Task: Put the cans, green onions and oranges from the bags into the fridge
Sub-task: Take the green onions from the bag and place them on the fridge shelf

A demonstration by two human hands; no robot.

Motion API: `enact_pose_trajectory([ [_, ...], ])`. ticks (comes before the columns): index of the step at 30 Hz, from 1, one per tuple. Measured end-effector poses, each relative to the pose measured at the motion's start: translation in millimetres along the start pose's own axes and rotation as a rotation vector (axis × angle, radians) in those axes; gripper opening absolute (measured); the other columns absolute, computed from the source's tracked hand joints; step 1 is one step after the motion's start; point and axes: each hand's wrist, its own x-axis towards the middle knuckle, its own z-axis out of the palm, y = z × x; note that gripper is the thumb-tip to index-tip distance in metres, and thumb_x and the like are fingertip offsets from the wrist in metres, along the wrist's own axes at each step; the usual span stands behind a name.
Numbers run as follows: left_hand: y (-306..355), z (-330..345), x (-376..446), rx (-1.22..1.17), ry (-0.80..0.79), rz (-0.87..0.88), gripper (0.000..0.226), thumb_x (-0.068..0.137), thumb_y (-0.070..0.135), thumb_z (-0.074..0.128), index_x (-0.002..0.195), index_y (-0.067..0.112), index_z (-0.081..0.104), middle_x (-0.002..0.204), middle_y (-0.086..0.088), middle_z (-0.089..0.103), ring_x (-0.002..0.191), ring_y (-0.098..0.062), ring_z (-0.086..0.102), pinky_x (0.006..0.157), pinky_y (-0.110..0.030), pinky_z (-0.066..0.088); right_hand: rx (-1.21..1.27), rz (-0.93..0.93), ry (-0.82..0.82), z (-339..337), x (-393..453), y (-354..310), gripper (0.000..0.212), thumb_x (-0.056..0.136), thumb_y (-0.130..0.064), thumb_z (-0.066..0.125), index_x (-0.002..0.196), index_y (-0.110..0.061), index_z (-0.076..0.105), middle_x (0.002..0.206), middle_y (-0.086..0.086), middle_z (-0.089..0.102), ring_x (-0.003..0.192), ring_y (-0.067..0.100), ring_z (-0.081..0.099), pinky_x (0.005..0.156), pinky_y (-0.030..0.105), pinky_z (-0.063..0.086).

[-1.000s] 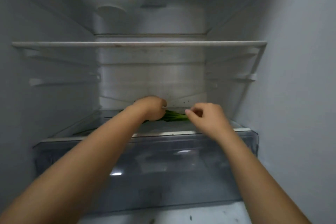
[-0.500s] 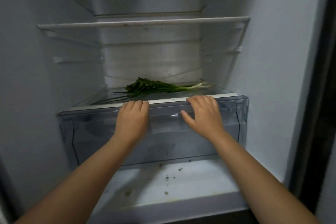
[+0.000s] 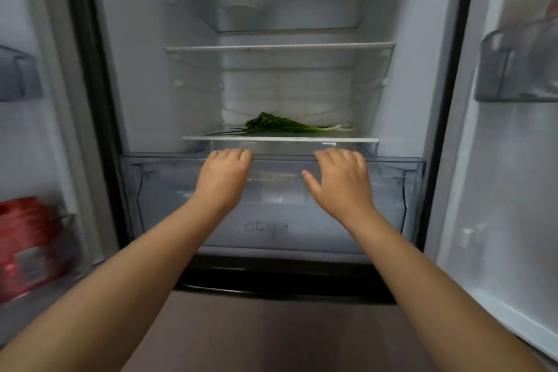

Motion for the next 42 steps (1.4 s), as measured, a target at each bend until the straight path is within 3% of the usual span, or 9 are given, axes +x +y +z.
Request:
enact_pose_trajectory([
  [2, 12, -20, -11, 0.034, -0.021, -0.052, 0.055, 0.022, -0.019, 0.08, 0.074, -0.003, 0.07, 0.07, -0.019, 0.072, 0.06, -0.033, 0.071, 0.056, -0.036, 0.057, 0.021, -0.006, -0.065, -12, -8, -1, 0.03, 0.075, -0.028, 0.062, 0.089, -0.002, 0.068, 0.083, 0.012, 0.071, 0.079, 0.031, 0.066, 0.078, 0.037, 0.051],
  [5, 25, -37, -22, -0.019, -0.106, -0.148, 0.06, 0.067, -0.015, 0.069, 0.124, -0.007, 0.055, 0.127, -0.026, 0.058, 0.121, -0.034, 0.056, 0.103, -0.039, 0.042, 0.024, -0.04, -0.219, -27, -12, 1, 0.04, 0.09, -0.022, 0.052, 0.123, 0.0, 0.05, 0.121, 0.015, 0.058, 0.115, 0.031, 0.05, 0.101, 0.039, 0.033],
  [9, 36, -58, -38, 0.016, -0.166, -0.228, 0.056, 0.083, -0.001, 0.058, 0.136, 0.004, 0.041, 0.14, -0.013, 0.046, 0.132, -0.027, 0.042, 0.102, -0.034, 0.038, 0.042, 0.003, -0.258, -45, -18, -10, 0.047, 0.092, -0.023, 0.047, 0.134, -0.003, 0.04, 0.141, 0.015, 0.043, 0.134, 0.029, 0.033, 0.113, 0.043, 0.019],
  [12, 37, -81, -68, -0.023, -0.254, -0.347, 0.033, 0.088, -0.001, 0.044, 0.119, 0.004, 0.052, 0.128, -0.012, 0.052, 0.12, -0.03, 0.046, 0.09, -0.036, 0.039, 0.131, -0.022, -0.221, -59, -32, -37, 0.04, 0.085, -0.014, 0.059, 0.122, 0.002, 0.056, 0.135, 0.02, 0.051, 0.131, 0.037, 0.041, 0.108, 0.054, 0.028],
  [15, 18, -114, -115, 0.009, -0.299, -0.449, 0.033, 0.09, 0.006, 0.043, 0.122, 0.005, 0.053, 0.128, -0.011, 0.052, 0.12, -0.031, 0.046, 0.09, -0.038, 0.041, 0.204, -0.112, -0.178, -70, -50, -86, 0.02, 0.059, -0.008, 0.068, 0.075, 0.004, 0.073, 0.09, 0.023, 0.073, 0.088, 0.046, 0.067, 0.072, 0.064, 0.049],
  [19, -22, -175, -203, 0.139, -0.309, -0.572, 0.029, 0.089, 0.009, 0.043, 0.116, 0.006, 0.055, 0.122, -0.012, 0.055, 0.116, -0.033, 0.049, 0.086, -0.039, 0.043, 0.348, -0.275, -0.214, -107, -82, -185, 0.02, 0.058, -0.013, 0.059, 0.065, 0.001, 0.072, 0.078, 0.019, 0.074, 0.078, 0.041, 0.069, 0.073, 0.056, 0.052],
  [26, -86, -321, -416, 0.29, -0.449, -0.809, 0.033, 0.092, 0.009, 0.045, 0.123, 0.009, 0.055, 0.124, -0.012, 0.056, 0.115, -0.031, 0.05, 0.09, -0.036, 0.042, 0.585, -0.472, -0.334, -205, -196, -394, 0.036, 0.087, -0.024, 0.042, 0.105, -0.004, 0.066, 0.117, 0.012, 0.065, 0.116, 0.03, 0.051, 0.108, 0.045, 0.024],
  [34, -127, -482, -654, 0.451, -0.632, -1.088, 0.036, 0.092, 0.004, 0.042, 0.125, 0.011, 0.054, 0.122, -0.01, 0.056, 0.112, -0.028, 0.05, 0.084, -0.032, 0.04, 0.827, -0.708, -0.467, -325, -338, -605, 0.034, 0.092, -0.023, 0.045, 0.118, -0.008, 0.06, 0.121, 0.01, 0.063, 0.115, 0.029, 0.052, 0.096, 0.034, 0.037],
  [42, -188, -566, -841, 0.467, -0.737, -1.289, 0.032, 0.095, 0.009, 0.041, 0.124, 0.01, 0.055, 0.125, -0.01, 0.056, 0.115, -0.027, 0.051, 0.089, -0.034, 0.043, 0.841, -0.901, -0.586, -378, -447, -770, 0.035, 0.093, -0.025, 0.043, 0.123, -0.012, 0.058, 0.128, 0.006, 0.06, 0.124, 0.024, 0.048, 0.114, 0.044, 0.019],
])
